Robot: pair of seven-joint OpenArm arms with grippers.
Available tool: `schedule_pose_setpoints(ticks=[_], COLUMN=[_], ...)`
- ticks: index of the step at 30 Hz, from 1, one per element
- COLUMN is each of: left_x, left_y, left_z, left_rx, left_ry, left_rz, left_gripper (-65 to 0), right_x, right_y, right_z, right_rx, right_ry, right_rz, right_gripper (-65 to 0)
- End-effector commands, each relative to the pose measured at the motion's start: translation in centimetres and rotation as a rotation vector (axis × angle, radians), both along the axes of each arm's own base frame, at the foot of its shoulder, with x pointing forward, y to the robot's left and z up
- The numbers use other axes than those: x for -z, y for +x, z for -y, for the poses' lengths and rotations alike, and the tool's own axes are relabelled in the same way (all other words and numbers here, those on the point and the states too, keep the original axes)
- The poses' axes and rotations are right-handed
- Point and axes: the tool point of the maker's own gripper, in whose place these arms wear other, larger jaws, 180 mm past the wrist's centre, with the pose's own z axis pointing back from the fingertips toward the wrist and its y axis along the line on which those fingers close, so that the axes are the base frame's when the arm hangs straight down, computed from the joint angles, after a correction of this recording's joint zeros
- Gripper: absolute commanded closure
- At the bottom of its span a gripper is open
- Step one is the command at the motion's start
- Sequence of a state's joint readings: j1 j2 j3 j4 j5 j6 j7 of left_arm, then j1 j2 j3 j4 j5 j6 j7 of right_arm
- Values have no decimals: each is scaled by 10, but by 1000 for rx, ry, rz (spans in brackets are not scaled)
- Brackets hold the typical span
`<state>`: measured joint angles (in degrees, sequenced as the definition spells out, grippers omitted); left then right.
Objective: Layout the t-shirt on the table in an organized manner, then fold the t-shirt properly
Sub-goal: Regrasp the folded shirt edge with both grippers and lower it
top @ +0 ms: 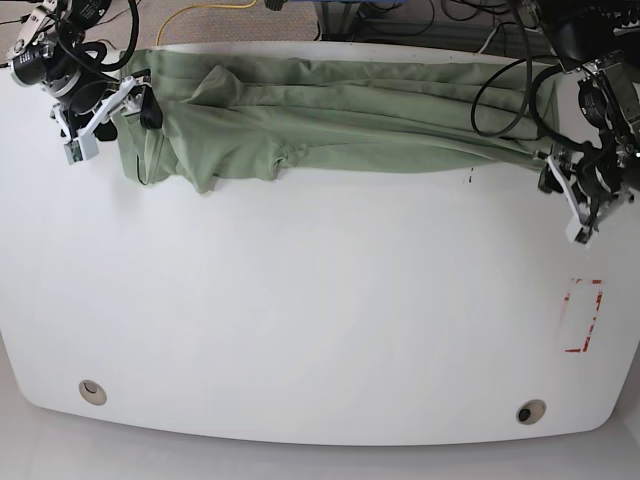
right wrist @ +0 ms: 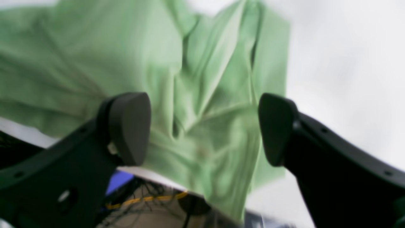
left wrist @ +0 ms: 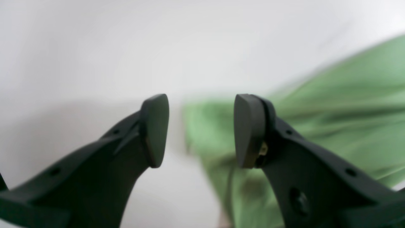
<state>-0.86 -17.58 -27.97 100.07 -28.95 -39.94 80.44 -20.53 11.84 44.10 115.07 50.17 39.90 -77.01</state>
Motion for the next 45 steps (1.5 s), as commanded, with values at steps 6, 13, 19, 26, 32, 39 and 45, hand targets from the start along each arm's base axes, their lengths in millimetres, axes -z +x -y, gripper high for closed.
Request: schedule_pose_setpoints(ticks=[6,13,19,26,32,39,45], left_x=[-22,16,50,69,86,101,109], left_y=[15,1,-25,-44,-52,-55,-38], left_z=[24,27,26,24,25,24,27], left_rx=[86,67,60,55,74,59,39], left_ry=[-20,24,28,1,-20,-59,-108], left_rz=[87,-46,-148,-182,-214,-240,-227], left_gripper=[-312,-312,-311,-311,-311,-311,-311], right_x=[-14,15,32,48,63,83,104], right_y=[37,41,31,18,10,12,27], right_z=[-31,-48,-52,-35,-20,-21,-23], right_rx=[-3,-34,-55,-34,-21,-52,-70], right_ry=[169,191,145,37,-66,-102,-81], right_rz=[135,45,-26,-95,-166,-199,-186], right_gripper=[-414,-179,-35,-35,-35,-35,-35])
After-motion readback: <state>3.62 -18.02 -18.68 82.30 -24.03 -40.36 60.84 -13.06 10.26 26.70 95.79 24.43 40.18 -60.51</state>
